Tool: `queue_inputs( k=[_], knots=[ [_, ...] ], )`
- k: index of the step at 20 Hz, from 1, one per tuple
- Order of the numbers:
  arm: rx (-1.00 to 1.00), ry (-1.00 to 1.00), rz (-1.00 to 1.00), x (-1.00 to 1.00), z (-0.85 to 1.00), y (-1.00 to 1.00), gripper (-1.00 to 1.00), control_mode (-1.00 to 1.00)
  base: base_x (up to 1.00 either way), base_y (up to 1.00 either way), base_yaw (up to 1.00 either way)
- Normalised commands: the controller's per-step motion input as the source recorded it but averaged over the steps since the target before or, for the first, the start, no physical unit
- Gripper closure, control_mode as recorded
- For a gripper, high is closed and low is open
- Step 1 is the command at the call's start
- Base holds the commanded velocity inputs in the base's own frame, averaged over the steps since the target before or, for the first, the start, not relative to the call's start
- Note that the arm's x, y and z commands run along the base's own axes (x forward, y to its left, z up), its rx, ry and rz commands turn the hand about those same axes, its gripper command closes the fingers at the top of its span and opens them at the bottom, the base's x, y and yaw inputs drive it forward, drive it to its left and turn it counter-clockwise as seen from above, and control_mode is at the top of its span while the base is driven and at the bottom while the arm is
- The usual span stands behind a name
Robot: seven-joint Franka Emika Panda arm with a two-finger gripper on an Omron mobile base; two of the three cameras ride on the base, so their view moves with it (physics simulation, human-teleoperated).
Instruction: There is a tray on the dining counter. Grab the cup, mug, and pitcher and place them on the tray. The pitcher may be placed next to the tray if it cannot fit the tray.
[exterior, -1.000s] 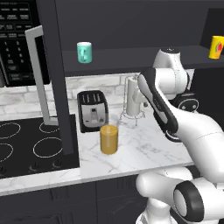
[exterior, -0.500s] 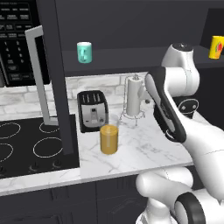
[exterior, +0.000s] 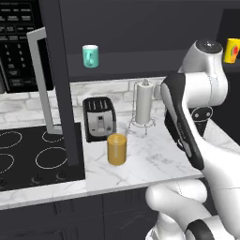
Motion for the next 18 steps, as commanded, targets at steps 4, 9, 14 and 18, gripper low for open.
queue_inputs(
  k=[4,9,14,18],
  knots=[
    [0.12,-0.05,-0.32,-0.04,0.46,-0.24,-1.0,-1.0,0.0,0.0,0.0],
    [0.25,-0.1,-0.3,-0.09,0.27,-0.42,-1.0,-1.0,0.0,0.0,0.0],
    [0.36,-0.17,-0.27,-0.05,0.1,-0.61,-1.0,-1.0,0.0,0.0,0.0],
    [0.35,-0.25,-0.29,-0.03,0.0,-0.47,-1.0,-1.0,0.0,0.0,0.0]
  ],
)
